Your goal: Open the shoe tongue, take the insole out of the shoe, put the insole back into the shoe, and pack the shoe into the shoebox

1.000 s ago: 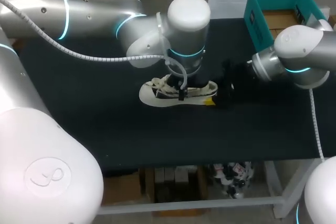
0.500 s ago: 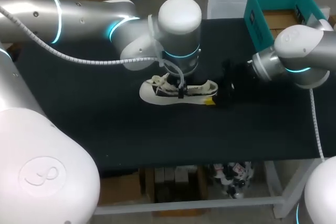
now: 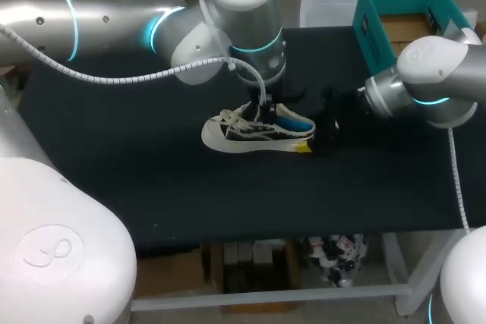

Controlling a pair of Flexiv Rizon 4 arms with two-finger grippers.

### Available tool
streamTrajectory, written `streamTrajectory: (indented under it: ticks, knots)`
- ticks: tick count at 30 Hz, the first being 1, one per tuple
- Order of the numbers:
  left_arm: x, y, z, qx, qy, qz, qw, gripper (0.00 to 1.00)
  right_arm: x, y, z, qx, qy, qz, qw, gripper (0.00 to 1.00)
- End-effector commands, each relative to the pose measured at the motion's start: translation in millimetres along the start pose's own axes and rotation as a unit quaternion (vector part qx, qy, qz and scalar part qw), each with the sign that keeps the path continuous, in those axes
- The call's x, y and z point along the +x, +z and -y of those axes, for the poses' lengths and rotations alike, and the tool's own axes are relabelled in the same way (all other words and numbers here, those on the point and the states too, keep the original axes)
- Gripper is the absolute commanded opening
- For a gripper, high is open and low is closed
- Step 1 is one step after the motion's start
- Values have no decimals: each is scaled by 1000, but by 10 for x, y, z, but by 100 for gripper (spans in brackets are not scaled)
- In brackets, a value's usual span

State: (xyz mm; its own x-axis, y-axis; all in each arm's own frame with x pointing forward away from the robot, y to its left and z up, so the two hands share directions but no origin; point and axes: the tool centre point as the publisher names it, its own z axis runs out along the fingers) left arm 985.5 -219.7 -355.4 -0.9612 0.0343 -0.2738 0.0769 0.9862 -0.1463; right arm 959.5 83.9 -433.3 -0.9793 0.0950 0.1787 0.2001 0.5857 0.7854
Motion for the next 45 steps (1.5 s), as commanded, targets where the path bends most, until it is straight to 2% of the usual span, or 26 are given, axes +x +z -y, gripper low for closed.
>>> streamTrajectory:
  ticks: [1, 3, 9, 13, 27, 35, 45]
  knots:
    - [-30, -51, -21, 33, 7, -16, 999, 0, 5, 114, 90, -1, 0, -5, 1000, 0]
    - [-8, -90, -4, 47, 13, -23, 999, 0, 5, 114, 90, -1, 0, -5, 1000, 0]
    - [45, -122, 29, 51, 18, -20, 998, 0, 5, 114, 90, -1, 0, -5, 1000, 0]
    - [14, -172, -3, 82, 15, -37, 996, 0, 5, 114, 90, -1, 0, -5, 1000, 0]
    - [27, -434, 3, 157, 44, -48, 985, 0, 5, 114, 90, -1, 0, -5, 1000, 0]
    - [41, -551, 57, 209, 69, -61, 974, 0, 5, 114, 90, -1, 0, -5, 1000, 0]
    - [51, -833, 220, 281, 114, -56, 951, 0, 5, 114, 90, -1, 0, -5, 1000, 0]
